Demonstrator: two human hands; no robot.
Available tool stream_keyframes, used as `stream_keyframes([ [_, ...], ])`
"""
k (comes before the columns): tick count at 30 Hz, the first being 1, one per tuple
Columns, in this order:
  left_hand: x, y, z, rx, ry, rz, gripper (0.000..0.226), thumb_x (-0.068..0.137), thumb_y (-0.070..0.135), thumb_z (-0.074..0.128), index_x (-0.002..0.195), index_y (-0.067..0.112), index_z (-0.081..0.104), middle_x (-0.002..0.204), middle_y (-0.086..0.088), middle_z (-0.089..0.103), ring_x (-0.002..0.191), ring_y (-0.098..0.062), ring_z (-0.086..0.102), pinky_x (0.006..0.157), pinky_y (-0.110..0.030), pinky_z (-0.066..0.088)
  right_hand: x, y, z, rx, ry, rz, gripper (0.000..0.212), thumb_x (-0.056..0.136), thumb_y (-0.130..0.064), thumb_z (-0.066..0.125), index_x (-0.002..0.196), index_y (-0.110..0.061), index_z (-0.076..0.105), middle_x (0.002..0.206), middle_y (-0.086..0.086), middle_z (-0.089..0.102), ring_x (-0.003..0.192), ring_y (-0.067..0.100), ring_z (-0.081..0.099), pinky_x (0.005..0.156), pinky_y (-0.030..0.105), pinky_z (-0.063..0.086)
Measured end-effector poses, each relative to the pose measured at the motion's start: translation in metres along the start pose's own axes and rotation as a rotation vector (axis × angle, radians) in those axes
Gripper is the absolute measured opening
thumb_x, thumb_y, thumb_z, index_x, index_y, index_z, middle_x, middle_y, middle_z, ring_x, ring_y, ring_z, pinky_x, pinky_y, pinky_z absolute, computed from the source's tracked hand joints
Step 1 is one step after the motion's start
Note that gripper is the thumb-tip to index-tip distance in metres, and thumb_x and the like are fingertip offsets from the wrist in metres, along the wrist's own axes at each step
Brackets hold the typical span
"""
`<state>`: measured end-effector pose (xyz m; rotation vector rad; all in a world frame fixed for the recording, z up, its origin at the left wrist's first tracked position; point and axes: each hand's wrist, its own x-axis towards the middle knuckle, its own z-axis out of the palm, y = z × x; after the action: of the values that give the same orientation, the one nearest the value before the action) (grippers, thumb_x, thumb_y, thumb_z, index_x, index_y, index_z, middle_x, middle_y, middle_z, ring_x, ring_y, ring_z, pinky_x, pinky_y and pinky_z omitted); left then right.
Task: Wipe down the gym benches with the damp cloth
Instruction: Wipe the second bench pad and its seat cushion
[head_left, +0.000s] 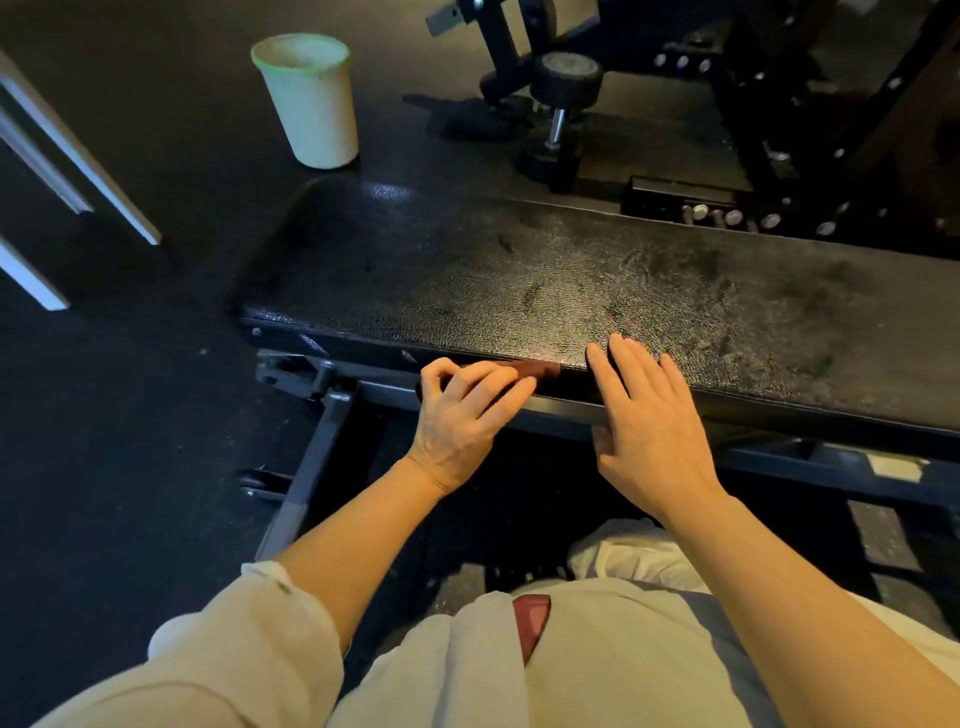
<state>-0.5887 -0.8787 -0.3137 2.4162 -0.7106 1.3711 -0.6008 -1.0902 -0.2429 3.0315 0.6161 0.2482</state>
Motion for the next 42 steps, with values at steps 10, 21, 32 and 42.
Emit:
stream_keyframes([
  [10,0.006,0.010,-0.010,-0.172,-0.054,-0.033,0.020,0.089,0.003,0.067,0.109,0.008,0.069,0.112,-0.003,0.063,0.097,-0.022,0.060,0.077,-0.041,0.047,0.007,-0.015,0.003,0.062,0.046,-0.015,0.086,0.068,-0.017,0.072,0.145,-0.003,0.036,0.151,0.017,0.035,0.141,0.032,0.030,0.116,0.050,0.023],
  [21,-0.004,-0.023,-0.036,-0.024,-0.010,-0.134,0.035,0.079,-0.005,0.070,0.109,0.014,0.066,0.108,-0.001,0.063,0.092,-0.024,0.062,0.072,-0.039,0.049,0.013,-0.020,0.000,0.046,0.010,-0.071,0.085,0.070,-0.019,0.073,0.146,-0.006,0.036,0.153,0.015,0.033,0.143,0.029,0.027,0.118,0.048,0.020],
  [32,-0.015,-0.043,-0.045,0.082,-0.043,-0.189,0.018,0.086,0.001,0.065,0.099,0.012,0.070,0.097,-0.006,0.069,0.092,-0.023,0.057,0.069,-0.038,0.047,0.038,-0.027,-0.015,0.051,0.015,-0.126,0.082,0.068,-0.016,0.074,0.142,-0.005,0.040,0.151,0.016,0.035,0.142,0.032,0.029,0.117,0.048,0.019],
  [42,0.010,-0.055,-0.054,0.112,-0.035,0.055,0.009,0.085,0.005,0.071,0.085,0.011,0.076,0.091,-0.005,0.071,0.086,-0.021,0.061,0.067,-0.032,0.050,0.045,-0.048,-0.012,0.084,0.025,-0.192,0.077,0.072,-0.017,0.072,0.142,-0.006,0.041,0.151,0.015,0.035,0.141,0.031,0.030,0.117,0.049,0.021],
])
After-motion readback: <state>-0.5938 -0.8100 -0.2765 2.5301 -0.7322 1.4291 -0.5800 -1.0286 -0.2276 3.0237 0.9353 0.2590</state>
